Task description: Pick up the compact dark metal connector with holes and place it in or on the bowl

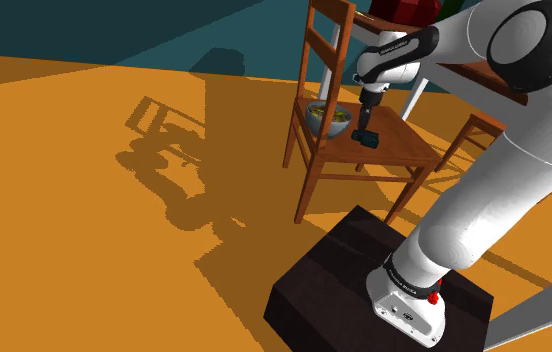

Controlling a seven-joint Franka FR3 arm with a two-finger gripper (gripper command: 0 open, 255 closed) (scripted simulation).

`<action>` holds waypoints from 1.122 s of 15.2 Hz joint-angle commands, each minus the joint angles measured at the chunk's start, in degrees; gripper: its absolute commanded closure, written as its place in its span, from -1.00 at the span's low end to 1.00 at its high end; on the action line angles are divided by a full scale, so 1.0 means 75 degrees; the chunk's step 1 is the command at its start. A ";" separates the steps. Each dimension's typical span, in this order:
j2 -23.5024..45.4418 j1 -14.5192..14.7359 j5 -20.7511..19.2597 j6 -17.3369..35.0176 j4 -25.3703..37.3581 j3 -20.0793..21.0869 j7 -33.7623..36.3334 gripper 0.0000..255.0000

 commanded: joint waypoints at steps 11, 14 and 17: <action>0.0245 -0.0026 0.0143 0.0475 -0.0264 -0.0048 -0.0123 -1.00; 0.0245 -0.0026 0.0143 0.0475 -0.0264 -0.0048 -0.0123 1.00; 0.0245 -0.0026 0.0143 0.0475 -0.0264 -0.0048 -0.0123 1.00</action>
